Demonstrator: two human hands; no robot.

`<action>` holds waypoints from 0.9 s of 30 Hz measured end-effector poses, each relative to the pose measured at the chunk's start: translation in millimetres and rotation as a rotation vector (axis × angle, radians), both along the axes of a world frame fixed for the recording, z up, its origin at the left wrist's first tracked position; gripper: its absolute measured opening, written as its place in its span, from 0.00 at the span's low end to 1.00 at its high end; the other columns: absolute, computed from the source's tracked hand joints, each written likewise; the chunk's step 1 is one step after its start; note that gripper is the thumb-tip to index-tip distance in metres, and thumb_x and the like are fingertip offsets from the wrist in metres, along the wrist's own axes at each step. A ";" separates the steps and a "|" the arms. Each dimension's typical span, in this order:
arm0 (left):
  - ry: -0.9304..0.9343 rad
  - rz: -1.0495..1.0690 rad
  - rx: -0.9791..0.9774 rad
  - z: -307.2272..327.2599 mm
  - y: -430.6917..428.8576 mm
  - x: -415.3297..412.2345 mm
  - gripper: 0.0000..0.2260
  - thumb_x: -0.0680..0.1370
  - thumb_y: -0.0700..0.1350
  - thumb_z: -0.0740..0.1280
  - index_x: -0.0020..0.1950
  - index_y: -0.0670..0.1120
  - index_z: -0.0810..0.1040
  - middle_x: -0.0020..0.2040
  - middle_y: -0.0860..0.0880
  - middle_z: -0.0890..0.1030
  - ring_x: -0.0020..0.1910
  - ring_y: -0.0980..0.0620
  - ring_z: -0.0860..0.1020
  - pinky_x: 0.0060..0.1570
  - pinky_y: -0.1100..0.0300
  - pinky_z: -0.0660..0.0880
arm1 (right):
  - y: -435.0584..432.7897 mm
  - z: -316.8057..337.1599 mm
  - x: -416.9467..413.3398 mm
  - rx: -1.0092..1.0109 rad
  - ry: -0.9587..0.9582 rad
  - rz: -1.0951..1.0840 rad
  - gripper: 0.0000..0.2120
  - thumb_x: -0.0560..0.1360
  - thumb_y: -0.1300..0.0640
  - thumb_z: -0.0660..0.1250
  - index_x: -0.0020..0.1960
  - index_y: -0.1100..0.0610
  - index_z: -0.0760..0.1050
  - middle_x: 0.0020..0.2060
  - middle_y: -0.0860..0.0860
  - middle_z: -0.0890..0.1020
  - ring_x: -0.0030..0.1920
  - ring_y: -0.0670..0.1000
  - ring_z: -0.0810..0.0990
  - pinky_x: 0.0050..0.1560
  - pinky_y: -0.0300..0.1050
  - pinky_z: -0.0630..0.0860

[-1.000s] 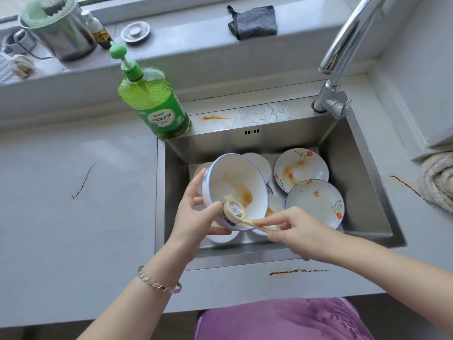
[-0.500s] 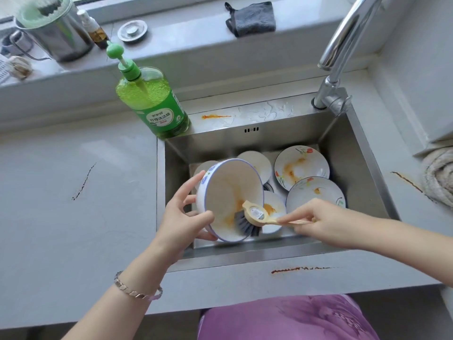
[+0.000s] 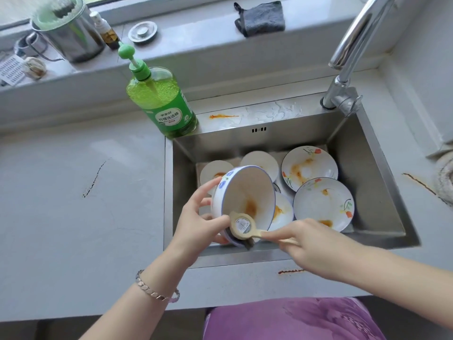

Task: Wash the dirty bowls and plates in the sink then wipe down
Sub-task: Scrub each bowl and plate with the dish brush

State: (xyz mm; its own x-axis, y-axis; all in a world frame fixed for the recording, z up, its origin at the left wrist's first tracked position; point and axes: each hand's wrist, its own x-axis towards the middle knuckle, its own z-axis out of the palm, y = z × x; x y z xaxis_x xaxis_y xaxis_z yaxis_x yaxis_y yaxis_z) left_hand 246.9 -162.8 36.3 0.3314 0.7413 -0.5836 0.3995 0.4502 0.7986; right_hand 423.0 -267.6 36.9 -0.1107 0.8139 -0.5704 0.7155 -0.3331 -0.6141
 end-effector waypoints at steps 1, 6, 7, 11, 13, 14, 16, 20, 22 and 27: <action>0.012 0.009 -0.005 0.4 0.5 -1.7 0.31 0.69 0.29 0.65 0.55 0.66 0.74 0.55 0.42 0.75 0.40 0.44 0.83 0.34 0.46 0.81 | 0.7 -4.3 7.5 -0.002 -0.052 0.007 0.22 0.79 0.58 0.54 0.65 0.36 0.69 0.53 0.41 0.79 0.43 0.46 0.75 0.45 0.42 0.74; 0.076 -0.079 -0.158 0.1 0.8 -4.9 0.28 0.70 0.34 0.66 0.61 0.63 0.73 0.47 0.39 0.79 0.40 0.43 0.82 0.33 0.47 0.81 | 12.1 -19.9 35.9 0.427 -0.560 0.260 0.25 0.65 0.62 0.71 0.59 0.43 0.77 0.31 0.50 0.70 0.25 0.54 0.61 0.19 0.41 0.56; 0.085 -0.105 -0.194 0.0 0.1 -3.7 0.27 0.72 0.34 0.64 0.63 0.61 0.71 0.44 0.39 0.81 0.40 0.42 0.82 0.33 0.48 0.81 | 14.7 -17.9 34.2 0.497 -0.567 0.279 0.24 0.59 0.64 0.71 0.53 0.47 0.81 0.28 0.52 0.70 0.21 0.53 0.57 0.18 0.38 0.50; 0.081 -0.070 -0.192 1.3 3.8 -3.1 0.26 0.73 0.33 0.63 0.62 0.60 0.72 0.39 0.41 0.82 0.40 0.42 0.82 0.33 0.49 0.80 | 12.8 -22.1 28.8 0.458 -0.568 0.259 0.28 0.48 0.65 0.76 0.48 0.49 0.83 0.25 0.51 0.65 0.18 0.53 0.52 0.26 0.34 0.39; 0.064 -0.009 -0.172 2.4 8.3 -4.0 0.25 0.72 0.32 0.63 0.59 0.60 0.73 0.36 0.43 0.82 0.39 0.42 0.82 0.32 0.50 0.80 | 0.1 -16.5 14.3 0.257 -0.530 0.257 0.32 0.59 0.61 0.75 0.59 0.40 0.76 0.32 0.50 0.63 0.22 0.52 0.56 0.19 0.43 0.53; 0.060 0.010 -0.166 2.2 9.3 -3.8 0.25 0.72 0.31 0.63 0.58 0.60 0.73 0.37 0.43 0.82 0.39 0.42 0.82 0.31 0.50 0.79 | -6.4 -18.4 9.4 0.223 -0.476 0.213 0.30 0.70 0.59 0.68 0.66 0.36 0.67 0.37 0.50 0.65 0.28 0.54 0.63 0.26 0.48 0.63; 0.052 0.026 -0.164 1.6 8.4 -1.3 0.26 0.71 0.31 0.64 0.58 0.61 0.74 0.39 0.42 0.82 0.39 0.41 0.82 0.32 0.49 0.80 | -19.0 -14.6 2.6 0.102 -0.248 0.097 0.26 0.79 0.58 0.53 0.70 0.33 0.57 0.43 0.49 0.68 0.43 0.53 0.71 0.44 0.46 0.69; 0.059 0.009 -0.161 -0.2 2.0 1.8 0.26 0.71 0.31 0.64 0.56 0.62 0.74 0.42 0.42 0.81 0.40 0.43 0.82 0.33 0.48 0.80 | -5.5 -21.1 21.2 0.118 -0.339 0.109 0.26 0.80 0.57 0.50 0.70 0.32 0.55 0.37 0.45 0.63 0.43 0.53 0.68 0.41 0.45 0.65; 0.060 -0.023 -0.173 1.0 -0.3 3.3 0.26 0.72 0.31 0.64 0.56 0.62 0.74 0.40 0.43 0.81 0.40 0.43 0.82 0.33 0.48 0.80 | 7.1 -21.8 34.3 0.142 -0.542 0.138 0.26 0.80 0.57 0.50 0.71 0.33 0.53 0.37 0.48 0.62 0.40 0.54 0.66 0.33 0.44 0.61; 0.064 0.014 -0.128 1.9 5.8 5.7 0.27 0.71 0.31 0.65 0.56 0.62 0.75 0.44 0.40 0.79 0.36 0.45 0.82 0.32 0.47 0.80 | -10.3 -18.7 1.4 0.111 -0.349 0.175 0.28 0.78 0.60 0.51 0.72 0.35 0.54 0.45 0.50 0.67 0.41 0.55 0.67 0.39 0.46 0.67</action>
